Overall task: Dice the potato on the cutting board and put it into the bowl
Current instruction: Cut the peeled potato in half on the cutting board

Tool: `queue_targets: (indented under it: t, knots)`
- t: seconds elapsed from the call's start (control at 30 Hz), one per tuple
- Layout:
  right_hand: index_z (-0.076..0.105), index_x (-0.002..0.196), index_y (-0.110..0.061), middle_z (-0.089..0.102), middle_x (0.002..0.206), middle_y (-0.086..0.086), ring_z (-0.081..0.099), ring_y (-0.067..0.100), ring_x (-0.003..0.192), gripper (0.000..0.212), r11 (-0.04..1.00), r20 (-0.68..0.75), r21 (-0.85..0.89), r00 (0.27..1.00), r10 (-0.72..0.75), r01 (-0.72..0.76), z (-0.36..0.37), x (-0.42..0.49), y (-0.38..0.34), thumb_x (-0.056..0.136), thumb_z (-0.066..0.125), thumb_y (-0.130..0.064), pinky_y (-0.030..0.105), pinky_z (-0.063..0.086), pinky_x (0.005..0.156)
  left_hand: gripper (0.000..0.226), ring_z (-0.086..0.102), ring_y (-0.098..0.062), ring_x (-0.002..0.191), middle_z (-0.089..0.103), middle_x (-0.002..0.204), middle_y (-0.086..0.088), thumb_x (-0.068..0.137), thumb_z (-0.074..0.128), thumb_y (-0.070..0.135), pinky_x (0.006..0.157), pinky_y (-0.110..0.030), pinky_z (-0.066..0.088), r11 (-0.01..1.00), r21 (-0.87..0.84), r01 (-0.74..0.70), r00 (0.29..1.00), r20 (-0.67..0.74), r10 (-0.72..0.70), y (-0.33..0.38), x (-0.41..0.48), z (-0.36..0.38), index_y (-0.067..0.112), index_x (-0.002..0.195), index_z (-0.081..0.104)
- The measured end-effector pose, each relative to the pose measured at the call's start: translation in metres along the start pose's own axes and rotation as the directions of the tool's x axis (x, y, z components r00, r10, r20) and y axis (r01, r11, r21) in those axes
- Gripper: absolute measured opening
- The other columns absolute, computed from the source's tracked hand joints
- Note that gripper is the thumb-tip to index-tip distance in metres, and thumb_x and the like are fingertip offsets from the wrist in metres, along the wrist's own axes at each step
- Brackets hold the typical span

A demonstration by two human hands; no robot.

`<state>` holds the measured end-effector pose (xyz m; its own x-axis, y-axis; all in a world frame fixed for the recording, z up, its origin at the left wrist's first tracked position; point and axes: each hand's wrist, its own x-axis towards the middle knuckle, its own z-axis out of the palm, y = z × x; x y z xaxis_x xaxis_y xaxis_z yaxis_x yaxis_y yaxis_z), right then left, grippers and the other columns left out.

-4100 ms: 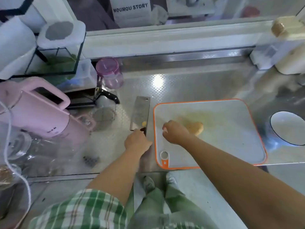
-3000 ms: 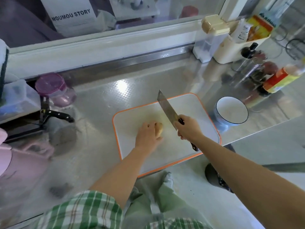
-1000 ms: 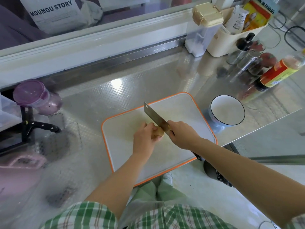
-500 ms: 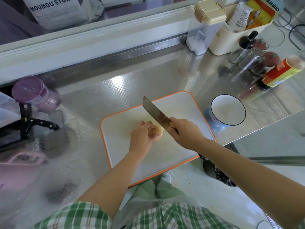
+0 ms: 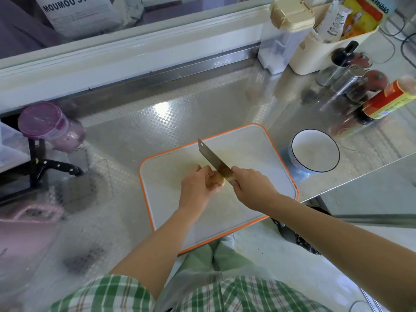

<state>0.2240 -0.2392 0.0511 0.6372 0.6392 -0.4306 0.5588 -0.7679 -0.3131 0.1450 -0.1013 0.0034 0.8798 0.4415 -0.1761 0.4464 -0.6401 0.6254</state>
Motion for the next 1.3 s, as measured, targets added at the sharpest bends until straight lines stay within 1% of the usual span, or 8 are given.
queue_targets:
  t: [0.13,0.3,0.43,0.6,0.7,0.83,1.1,1.3]
  knots:
    - [0.039,0.092,-0.017,0.047,0.079,0.001,0.050,0.025,0.072,0.006,1.000,0.016,0.004,1.000,-0.003,0.002,0.002,0.014,-0.001,0.096,0.040,-0.014,0.027,0.028,0.053,0.027,0.057,-0.024,0.077,0.047,0.082,0.007,0.070,0.080,0.029,0.062,-0.025,0.029,0.999,-0.041,0.002,1.000,-0.007,-0.003,-0.001,0.000,0.000,0.016,0.090,0.067]
    - [0.045,0.098,-0.013,0.051,0.083,0.002,0.056,0.029,0.077,0.006,0.999,0.025,0.033,1.000,0.014,-0.015,0.008,0.023,-0.001,0.097,0.040,-0.015,0.036,0.042,0.063,0.027,0.056,-0.021,0.074,0.048,0.080,0.006,0.068,0.082,0.026,0.059,-0.021,0.025,0.996,-0.083,0.013,1.000,-0.002,-0.013,-0.001,0.004,0.000,0.015,0.089,0.067]
    - [0.043,0.096,-0.014,0.051,0.081,0.003,0.054,0.027,0.075,0.006,0.998,0.058,0.052,0.998,0.018,-0.021,0.003,0.017,0.002,0.098,0.039,-0.017,0.035,0.039,0.061,0.028,0.055,-0.019,0.073,0.052,0.081,0.003,0.068,0.082,0.028,0.060,-0.021,0.028,0.993,-0.114,0.035,0.999,0.015,-0.034,-0.003,0.005,-0.001,0.016,0.089,0.068]
    - [0.034,0.091,-0.017,0.039,0.073,-0.004,0.042,0.021,0.064,0.009,1.000,0.070,-0.020,0.997,0.020,-0.019,0.004,-0.001,0.010,0.097,0.039,-0.014,0.026,0.023,0.049,0.030,0.052,-0.015,0.071,0.057,0.083,-0.001,0.067,0.084,0.033,0.058,-0.012,0.031,0.991,-0.132,0.033,0.999,0.022,-0.030,-0.005,0.006,-0.001,0.019,0.088,0.068]
    - [0.034,0.092,-0.017,0.041,0.077,-0.003,0.043,0.020,0.063,0.009,0.999,0.070,-0.008,0.997,0.040,-0.040,0.013,0.009,0.004,0.099,0.038,-0.015,0.028,0.027,0.052,0.030,0.052,-0.012,0.071,0.057,0.082,0.003,0.067,0.084,0.033,0.059,-0.008,0.032,0.989,-0.146,0.031,0.999,0.026,-0.027,-0.005,0.006,-0.002,0.019,0.090,0.069]
    - [0.040,0.097,-0.015,0.055,0.091,0.005,0.055,0.029,0.076,0.008,0.995,0.056,0.061,0.995,0.079,-0.082,0.027,0.018,0.003,0.101,0.038,-0.022,0.039,0.043,0.065,0.032,0.055,-0.013,0.073,0.055,0.083,0.008,0.067,0.085,0.031,0.062,-0.016,0.034,0.988,-0.156,0.021,1.000,0.026,-0.017,-0.008,0.004,-0.004,0.019,0.091,0.067]
    - [0.034,0.090,-0.018,0.044,0.081,-0.002,0.045,0.029,0.072,0.011,0.996,-0.057,0.092,0.998,0.004,0.001,-0.005,0.008,0.006,0.098,0.041,-0.021,0.036,0.034,0.061,0.033,0.059,-0.021,0.081,0.061,0.090,0.000,0.068,0.083,0.030,0.065,-0.021,0.033,0.997,-0.072,-0.008,1.000,0.012,0.009,-0.007,0.005,-0.003,0.016,0.094,0.068]
    - [0.035,0.094,-0.021,0.044,0.079,-0.002,0.047,0.022,0.073,0.007,0.999,0.019,0.040,1.000,-0.006,0.005,-0.011,-0.006,-0.004,0.100,0.037,-0.021,0.030,0.032,0.060,0.032,0.057,-0.020,0.081,0.053,0.086,0.007,0.070,0.081,0.032,0.064,-0.022,0.028,0.999,-0.043,0.006,1.000,0.024,-0.005,-0.004,0.004,-0.005,0.017,0.094,0.067]
